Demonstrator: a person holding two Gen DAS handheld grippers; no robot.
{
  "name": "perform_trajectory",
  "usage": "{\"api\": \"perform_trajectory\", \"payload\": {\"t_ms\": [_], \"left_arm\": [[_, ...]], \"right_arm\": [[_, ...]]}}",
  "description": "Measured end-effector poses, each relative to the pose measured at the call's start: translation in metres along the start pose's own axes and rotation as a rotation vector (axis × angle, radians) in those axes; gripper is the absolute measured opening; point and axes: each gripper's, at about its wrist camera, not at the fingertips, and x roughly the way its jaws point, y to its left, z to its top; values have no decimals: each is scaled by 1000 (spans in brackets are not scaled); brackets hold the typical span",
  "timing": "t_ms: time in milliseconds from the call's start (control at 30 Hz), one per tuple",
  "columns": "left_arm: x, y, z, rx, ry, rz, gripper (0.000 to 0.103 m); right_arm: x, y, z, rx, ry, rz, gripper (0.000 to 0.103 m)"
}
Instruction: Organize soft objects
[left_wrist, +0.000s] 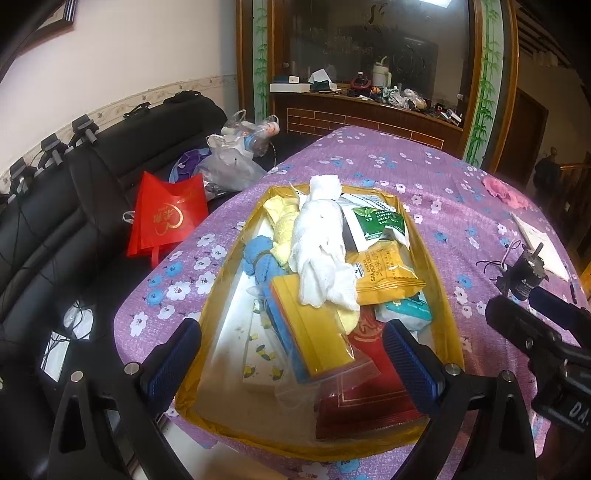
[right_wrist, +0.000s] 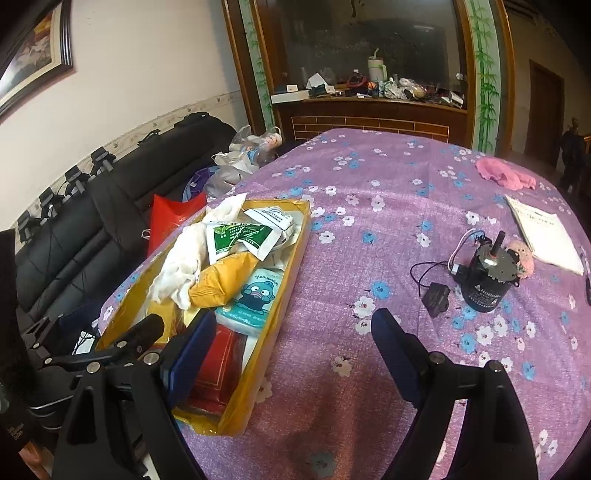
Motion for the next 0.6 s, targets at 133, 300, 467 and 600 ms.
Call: {"api": "perform_trajectory", "payload": {"t_ms": [133, 300, 467, 600], "left_arm": [[0, 0, 2, -5, -1, 1, 100], [0, -4, 2, 6, -10, 11, 100], [0, -4, 3, 5, -5, 8, 100], [-1, -3, 4, 1, -9, 11, 100]], "right_arm": [[0, 0, 1, -3, -10, -7, 85], [2, -3, 0, 8, 3, -3, 85], [4, -2, 0, 16, 6, -6, 85], [5, 1, 0, 1, 2, -13, 85]]}}
